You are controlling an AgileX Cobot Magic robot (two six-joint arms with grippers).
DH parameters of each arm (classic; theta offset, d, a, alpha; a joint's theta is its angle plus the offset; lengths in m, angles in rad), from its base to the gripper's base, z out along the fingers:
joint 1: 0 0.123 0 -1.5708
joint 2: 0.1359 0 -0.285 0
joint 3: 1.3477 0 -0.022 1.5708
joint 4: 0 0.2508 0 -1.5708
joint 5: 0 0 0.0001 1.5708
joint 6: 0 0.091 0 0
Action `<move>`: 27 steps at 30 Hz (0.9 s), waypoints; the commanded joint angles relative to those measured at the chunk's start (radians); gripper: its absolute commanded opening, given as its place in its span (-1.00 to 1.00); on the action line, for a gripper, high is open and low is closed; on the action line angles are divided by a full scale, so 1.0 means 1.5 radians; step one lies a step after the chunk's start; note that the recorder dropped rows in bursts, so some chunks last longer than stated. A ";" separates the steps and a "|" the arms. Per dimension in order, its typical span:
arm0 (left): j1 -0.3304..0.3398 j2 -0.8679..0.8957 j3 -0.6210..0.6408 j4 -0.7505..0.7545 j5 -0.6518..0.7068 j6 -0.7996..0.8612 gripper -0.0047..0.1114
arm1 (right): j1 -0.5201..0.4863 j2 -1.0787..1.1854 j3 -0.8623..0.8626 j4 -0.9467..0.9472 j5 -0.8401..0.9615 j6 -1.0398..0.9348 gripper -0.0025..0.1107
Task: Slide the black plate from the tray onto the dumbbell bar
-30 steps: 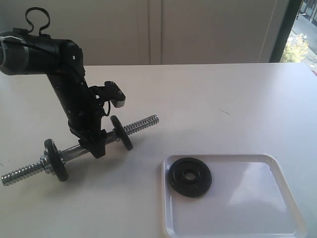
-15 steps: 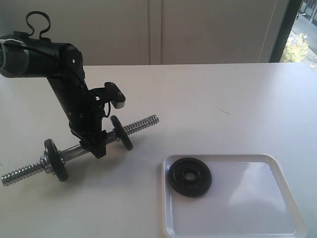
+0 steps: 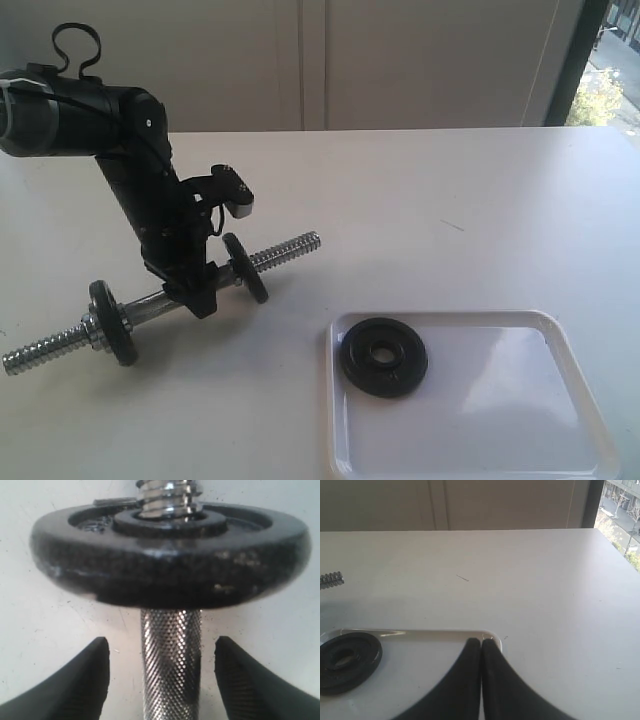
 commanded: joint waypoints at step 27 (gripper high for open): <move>-0.001 0.009 0.005 -0.034 0.013 -0.006 -0.56 | 0.002 -0.005 0.005 0.000 -0.007 -0.003 -0.96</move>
